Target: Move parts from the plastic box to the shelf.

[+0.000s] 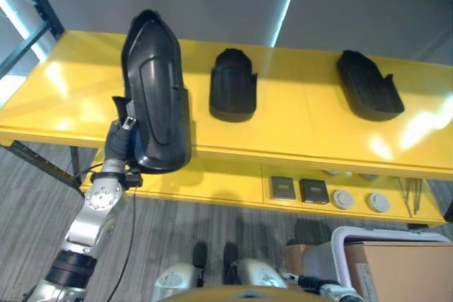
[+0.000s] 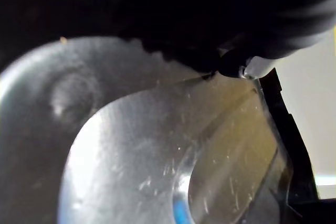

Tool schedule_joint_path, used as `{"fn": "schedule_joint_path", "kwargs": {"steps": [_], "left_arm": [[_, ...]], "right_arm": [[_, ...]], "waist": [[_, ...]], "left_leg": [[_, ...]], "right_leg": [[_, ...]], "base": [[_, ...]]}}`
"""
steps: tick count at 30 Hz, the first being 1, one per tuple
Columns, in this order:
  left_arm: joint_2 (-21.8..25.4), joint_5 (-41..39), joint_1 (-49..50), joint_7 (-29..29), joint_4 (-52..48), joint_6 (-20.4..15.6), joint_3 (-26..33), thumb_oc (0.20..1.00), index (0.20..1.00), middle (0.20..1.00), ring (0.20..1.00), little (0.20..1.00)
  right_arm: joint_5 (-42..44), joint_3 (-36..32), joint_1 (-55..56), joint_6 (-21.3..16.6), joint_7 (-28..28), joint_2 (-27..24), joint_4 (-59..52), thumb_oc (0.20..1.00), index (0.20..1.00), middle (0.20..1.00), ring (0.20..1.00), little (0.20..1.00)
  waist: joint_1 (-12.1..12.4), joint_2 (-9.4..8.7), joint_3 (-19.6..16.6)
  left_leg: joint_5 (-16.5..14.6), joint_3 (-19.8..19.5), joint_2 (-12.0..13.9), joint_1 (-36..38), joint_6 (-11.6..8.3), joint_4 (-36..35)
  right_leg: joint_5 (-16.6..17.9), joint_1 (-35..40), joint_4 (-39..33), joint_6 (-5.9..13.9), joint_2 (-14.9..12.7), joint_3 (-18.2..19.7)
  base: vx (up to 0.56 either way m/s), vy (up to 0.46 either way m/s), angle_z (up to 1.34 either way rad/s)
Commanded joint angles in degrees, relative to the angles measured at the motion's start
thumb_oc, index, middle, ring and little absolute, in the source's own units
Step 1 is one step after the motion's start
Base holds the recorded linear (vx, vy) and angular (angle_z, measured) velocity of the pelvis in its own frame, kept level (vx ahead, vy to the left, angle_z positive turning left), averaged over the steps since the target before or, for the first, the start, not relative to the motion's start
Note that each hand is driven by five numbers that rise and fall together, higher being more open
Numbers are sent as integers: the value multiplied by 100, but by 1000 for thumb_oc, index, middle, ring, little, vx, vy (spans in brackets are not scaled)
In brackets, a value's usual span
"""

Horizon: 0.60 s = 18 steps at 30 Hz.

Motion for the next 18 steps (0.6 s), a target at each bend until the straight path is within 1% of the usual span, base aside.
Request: {"fn": "schedule_joint_path", "kwargs": {"steps": [1,2,3,4,5,7,8,10,11,14,15,16,17,18], "left_arm": [[-74,184,-314,42,-438,-239,217,200,200,200,200,200],[-78,198,-317,39,-418,-248,216,200,200,200,200,200],[-93,182,-362,24,-382,-262,183,200,200,200,200,200],[-104,156,-437,16,-341,-270,132,200,200,200,200,200],[-121,161,-515,30,-323,-261,96,200,200,200,200,200],[-136,114,-620,19,-292,-262,85,200,200,200,200,200],[-123,89,-625,-1,-311,-261,119,200,200,200,200,200],[-119,109,-578,-72,-373,-261,202,200,200,200,200,200],[-112,69,-566,-142,-398,-267,231,200,200,200,200,200],[-97,10,-615,-200,-390,-294,232,200,200,200,200,200],[-95,-13,-632,-218,-378,-300,232,200,200,200,200,200],[-91,-28,-658,-209,-360,-322,224,200,200,200,200,200],[-90,-29,-675,-182,-357,-324,210,200,200,200,200,200],[-104,-3,-711,-141,-351,-309,174,200,200,200,200,200]], "right_arm": [[-171,358,389,157,97,-151,24,1000,1000,1000,1000,1000],[-165,359,410,165,92,-149,15,1000,1000,1000,1000,1000],[-115,328,462,179,54,-149,6,1000,1000,1000,1000,1000],[-42,320,503,170,7,-146,8,1000,1000,1000,1000,1000],[2,312,525,129,-12,-135,43,1000,1000,1000,1000,1000],[-53,309,526,66,47,-122,137,1000,1000,1000,1000,1000],[-125,308,524,16,70,-132,191,1000,1000,1000,1000,1000],[-169,295,562,-42,67,-177,223,1000,1000,1000,1000,1000],[-153,261,592,-51,57,-228,217,1000,1000,1000,1000,1000],[-165,197,628,-31,37,-368,166,1000,1000,1000,1000,1000],[-195,189,625,-35,55,-391,151,1000,1000,1000,1000,1000],[-210,186,604,-34,53,-408,138,1000,1000,1000,1000,1000],[-196,188,582,-28,28,-413,132,1000,1000,1000,1000,1000],[-137,168,557,-3,-41,-424,117,1000,1000,1000,1000,1000]], "waist": [[-176,-86,-386],[-190,-96,-386],[-237,-124,-345],[-266,-158,-291],[-283,-172,-247],[-296,-146,-205],[-303,-105,-196],[-320,-47,-178],[-334,-12,-161],[-388,97,-82],[-404,116,-63],[-418,137,-40],[-431,155,-30],[-459,192,0]], "left_leg": [[-752,353,-198,110,-34,474],[-790,457,-161,66,-59,590],[-795,788,7,-93,-191,898],[-711,993,224,-340,-316,1238],[-630,1057,408,-521,-385,1398],[-559,1009,632,-626,-447,1292],[-398,925,823,-586,-532,1054],[-61,847,1155,-547,-697,661],[116,836,1361,-588,-782,503],[389,778,1719,-681,-928,381],[339,749,1744,-654,-928,407],[225,707,1730,-591,-909,449],[159,678,1704,-545,-899,469],[41,676,1645,-452,-891,520]], "right_leg": [[467,232,-662,382,29,76],[457,261,-681,372,5,53],[443,336,-703,358,-86,-60],[455,390,-730,333,-151,-117],[457,409,-738,310,-190,-129],[434,409,-744,302,-224,-112],[394,425,-764,299,-233,-86],[338,496,-816,289,-259,-64],[293,535,-821,285,-296,-72],[144,540,-673,268,-392,-112],[109,506,-605,272,-436,-112],[66,442,-500,287,-507,-82],[51,389,-434,301,-558,-59],[30,279,-284,343,-671,-49]], "base": [[99,-96,-9],[44,-57,-8],[7,-54,-9],[-17,-50,13],[-34,-23,26],[-8,55,40],[32,126,19],[57,175,1],[42,228,-2],[24,302,7],[17,378,-4],[3,343,-13],[-2,462,-28],[6,481,-38]]}}
